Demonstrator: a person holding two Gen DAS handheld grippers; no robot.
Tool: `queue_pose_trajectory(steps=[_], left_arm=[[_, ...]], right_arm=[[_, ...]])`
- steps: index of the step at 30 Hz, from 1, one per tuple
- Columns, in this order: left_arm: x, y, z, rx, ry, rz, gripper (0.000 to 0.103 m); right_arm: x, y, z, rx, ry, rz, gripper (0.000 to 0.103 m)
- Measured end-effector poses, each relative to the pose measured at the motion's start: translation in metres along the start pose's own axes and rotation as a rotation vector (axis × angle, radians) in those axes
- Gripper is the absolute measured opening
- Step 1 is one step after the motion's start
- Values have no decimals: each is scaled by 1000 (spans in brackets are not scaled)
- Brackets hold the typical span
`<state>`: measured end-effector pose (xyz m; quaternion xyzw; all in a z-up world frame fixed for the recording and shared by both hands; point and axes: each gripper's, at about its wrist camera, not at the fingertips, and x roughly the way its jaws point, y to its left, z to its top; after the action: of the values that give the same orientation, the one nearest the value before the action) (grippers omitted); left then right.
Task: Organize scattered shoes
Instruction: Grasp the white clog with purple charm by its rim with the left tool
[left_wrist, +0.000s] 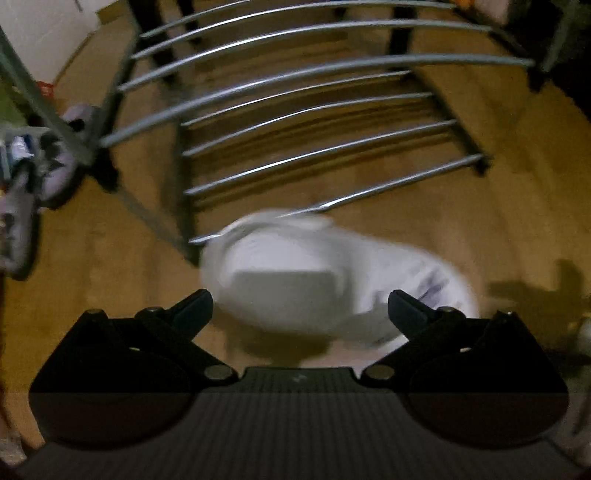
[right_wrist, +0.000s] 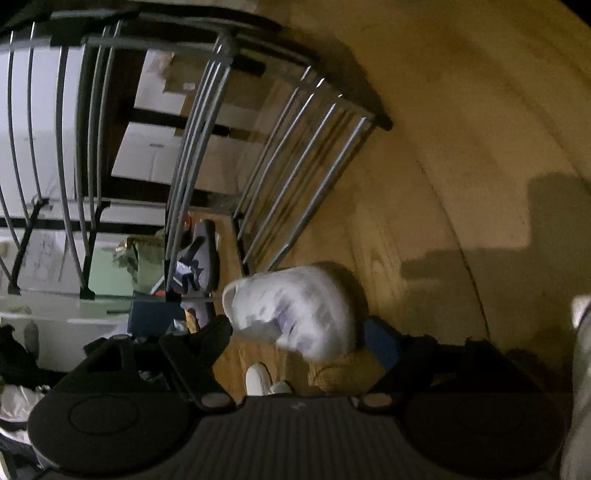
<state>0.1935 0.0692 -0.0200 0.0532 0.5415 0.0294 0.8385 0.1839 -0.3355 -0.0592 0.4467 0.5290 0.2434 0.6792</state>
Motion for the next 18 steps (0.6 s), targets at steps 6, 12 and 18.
queue_pose_trajectory(steps=[6, 12, 18], left_arm=[[13, 3, 9, 27, 19, -37, 103], [29, -1, 30, 95, 35, -91, 103], [43, 8, 39, 29, 103, -174, 103]], right_arm=[[-17, -1, -6, 3, -20, -7, 82], [-20, 2, -5, 0, -30, -11, 85], [-27, 0, -6, 17, -54, -26, 85]])
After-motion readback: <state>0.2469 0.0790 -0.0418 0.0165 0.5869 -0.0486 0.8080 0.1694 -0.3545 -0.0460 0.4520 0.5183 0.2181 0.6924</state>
